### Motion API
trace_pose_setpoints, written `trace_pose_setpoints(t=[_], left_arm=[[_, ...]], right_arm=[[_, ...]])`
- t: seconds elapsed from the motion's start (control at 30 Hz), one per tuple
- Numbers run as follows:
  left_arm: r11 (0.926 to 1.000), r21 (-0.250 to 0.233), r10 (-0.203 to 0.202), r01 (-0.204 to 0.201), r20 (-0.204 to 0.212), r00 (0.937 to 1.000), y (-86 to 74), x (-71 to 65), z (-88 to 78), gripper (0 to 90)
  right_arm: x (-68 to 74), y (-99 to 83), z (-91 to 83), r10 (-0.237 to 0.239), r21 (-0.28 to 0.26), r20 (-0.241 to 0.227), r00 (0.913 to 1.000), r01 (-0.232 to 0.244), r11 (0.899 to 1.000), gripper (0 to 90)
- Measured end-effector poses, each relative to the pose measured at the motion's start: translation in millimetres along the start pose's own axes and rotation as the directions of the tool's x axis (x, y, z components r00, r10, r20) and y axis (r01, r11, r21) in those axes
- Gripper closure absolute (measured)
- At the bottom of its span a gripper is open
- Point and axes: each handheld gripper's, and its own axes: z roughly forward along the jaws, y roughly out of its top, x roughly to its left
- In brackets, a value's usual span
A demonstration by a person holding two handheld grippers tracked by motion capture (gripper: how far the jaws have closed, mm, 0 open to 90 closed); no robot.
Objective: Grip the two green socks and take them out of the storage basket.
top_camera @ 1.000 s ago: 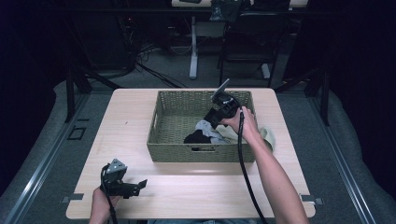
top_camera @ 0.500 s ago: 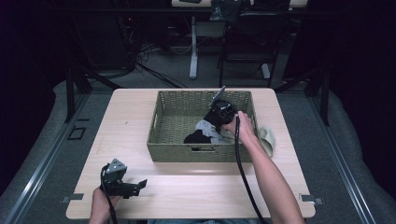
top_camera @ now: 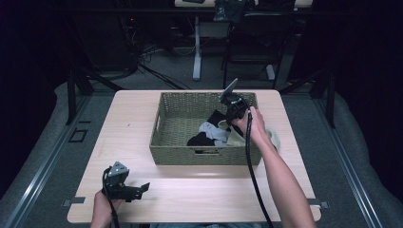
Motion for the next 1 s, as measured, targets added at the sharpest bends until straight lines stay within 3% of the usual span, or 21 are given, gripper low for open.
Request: trace_pose_setpoints(t=[0.3, 1.0], left_arm=[[1.0, 0.001, 0.0, 0.0, 0.001, 1.0, 0.2, -0.1, 0.4, 0.2], [1.0, 0.003, -0.004, 0.004, 0.004, 1.0, 0.4, -0.2, 1.2, 0.1]], right_arm=[[-1.5, -2.4, -50.2, 0.01, -0.086, 0.011, 0.9999, -0.009, 0.996, 89.3], [-0.9, -1.1, -141.5, -0.011, -0.179, 0.039, 0.9992, 0.018, 0.984, 89.3]])
